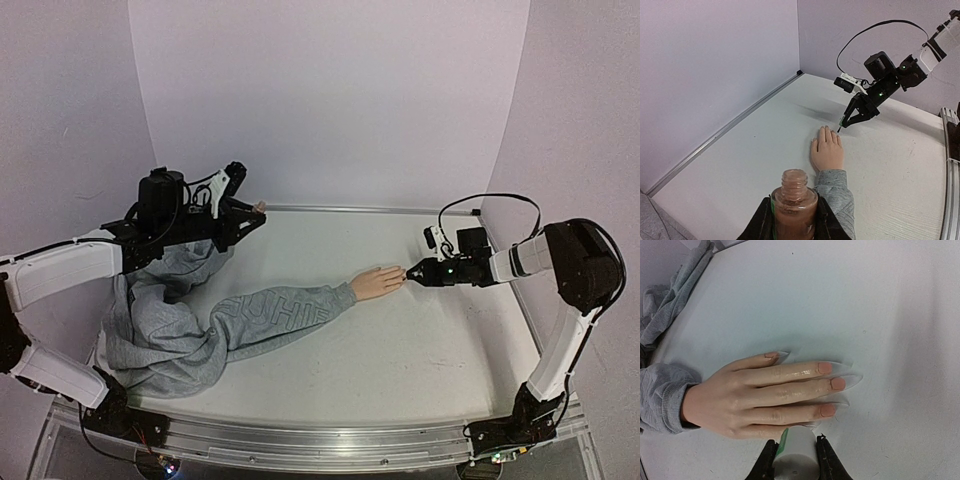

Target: Paint the nails

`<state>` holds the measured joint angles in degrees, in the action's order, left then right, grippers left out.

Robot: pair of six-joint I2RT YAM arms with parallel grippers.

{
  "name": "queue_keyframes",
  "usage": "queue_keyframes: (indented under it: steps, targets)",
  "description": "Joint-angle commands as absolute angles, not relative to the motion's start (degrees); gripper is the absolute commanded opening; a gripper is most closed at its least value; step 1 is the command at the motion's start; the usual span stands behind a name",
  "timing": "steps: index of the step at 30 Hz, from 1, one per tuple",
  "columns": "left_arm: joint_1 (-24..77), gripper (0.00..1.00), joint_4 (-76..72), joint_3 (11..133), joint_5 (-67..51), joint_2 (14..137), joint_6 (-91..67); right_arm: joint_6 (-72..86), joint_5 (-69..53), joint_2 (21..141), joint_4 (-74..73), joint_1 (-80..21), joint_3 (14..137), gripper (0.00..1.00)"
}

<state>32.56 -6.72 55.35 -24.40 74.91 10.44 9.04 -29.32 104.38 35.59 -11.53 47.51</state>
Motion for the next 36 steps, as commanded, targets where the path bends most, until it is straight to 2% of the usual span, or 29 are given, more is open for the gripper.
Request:
queue_keyframes:
  steps: [1,36]
  targets:
    - [32.2,0.0,-10.2,56.2,-25.6,74.4,10.0,9.4,-31.1,104.9,35.9,-11.2,48.1,0.0]
    - [32.2,0.0,-10.3,56.6,-26.1,74.9,9.7,9.6,-32.0,106.3,35.7,-11.3,48.6,0.0]
